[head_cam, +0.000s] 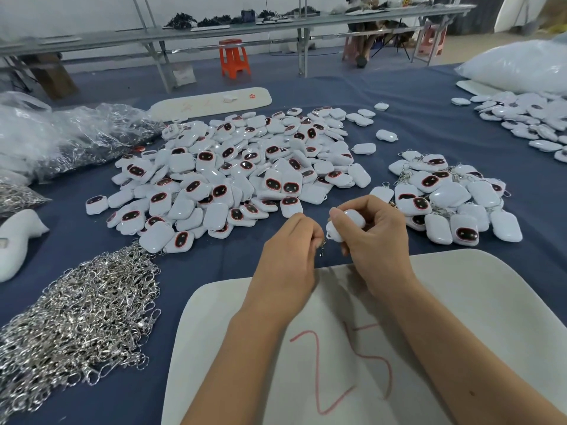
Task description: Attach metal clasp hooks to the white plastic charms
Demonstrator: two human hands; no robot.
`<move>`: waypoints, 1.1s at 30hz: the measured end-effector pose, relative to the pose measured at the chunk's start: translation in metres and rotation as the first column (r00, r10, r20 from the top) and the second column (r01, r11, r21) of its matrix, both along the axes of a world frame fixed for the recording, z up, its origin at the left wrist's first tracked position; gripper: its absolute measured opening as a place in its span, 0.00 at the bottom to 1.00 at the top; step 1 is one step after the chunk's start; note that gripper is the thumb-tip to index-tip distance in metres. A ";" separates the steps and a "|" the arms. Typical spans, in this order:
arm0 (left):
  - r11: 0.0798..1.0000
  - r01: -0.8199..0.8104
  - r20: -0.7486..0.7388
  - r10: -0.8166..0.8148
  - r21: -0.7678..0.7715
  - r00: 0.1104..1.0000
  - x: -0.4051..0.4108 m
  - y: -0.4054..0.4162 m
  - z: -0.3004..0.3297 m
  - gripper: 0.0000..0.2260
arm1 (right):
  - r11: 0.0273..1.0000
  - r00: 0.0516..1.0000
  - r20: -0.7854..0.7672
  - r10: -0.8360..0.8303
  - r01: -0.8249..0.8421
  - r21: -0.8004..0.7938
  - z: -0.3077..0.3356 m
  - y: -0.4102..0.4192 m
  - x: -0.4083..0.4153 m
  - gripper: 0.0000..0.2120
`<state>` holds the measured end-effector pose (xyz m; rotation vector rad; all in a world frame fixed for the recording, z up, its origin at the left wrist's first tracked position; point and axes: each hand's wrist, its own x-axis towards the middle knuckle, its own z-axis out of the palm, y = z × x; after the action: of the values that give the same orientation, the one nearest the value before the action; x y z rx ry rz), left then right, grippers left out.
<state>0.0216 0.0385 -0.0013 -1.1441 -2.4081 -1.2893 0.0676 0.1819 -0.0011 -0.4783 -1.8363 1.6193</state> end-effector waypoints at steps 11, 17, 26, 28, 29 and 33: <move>0.999 -0.019 0.005 0.019 -0.026 1.000 0.001 0.000 0.004 0.11 | 0.998 0.998 0.039 -0.057 0.057 -0.011 -0.006 0.000 -0.002 0.07; 0.998 -0.025 0.000 0.025 -0.059 1.000 0.001 0.001 0.005 0.11 | 0.996 0.996 0.041 -0.082 0.083 -0.023 -0.009 0.000 -0.003 0.08; 0.995 -0.054 -0.003 0.054 -0.083 0.999 0.004 0.004 0.004 0.10 | 0.997 0.995 0.058 -0.080 0.080 0.003 -0.012 0.001 -0.005 0.07; 0.993 -0.077 0.017 0.079 -0.089 0.997 0.005 0.005 0.003 0.09 | 0.995 0.995 0.055 -0.089 0.087 0.039 -0.012 0.000 -0.005 0.07; 0.992 -0.089 0.029 0.092 -0.093 0.995 0.005 0.005 0.002 0.09 | 0.994 0.994 0.054 -0.093 0.090 0.055 -0.011 -0.001 -0.004 0.07; 0.983 -0.137 0.066 0.146 -0.119 0.987 0.007 0.008 0.001 0.10 | 0.991 0.993 0.056 -0.103 0.097 0.095 -0.009 -0.002 -0.003 0.07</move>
<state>0.0286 0.0462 -0.0005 -0.9464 -2.5947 -1.1843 0.0648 0.1796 -0.0105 -0.5750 -1.8914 1.4616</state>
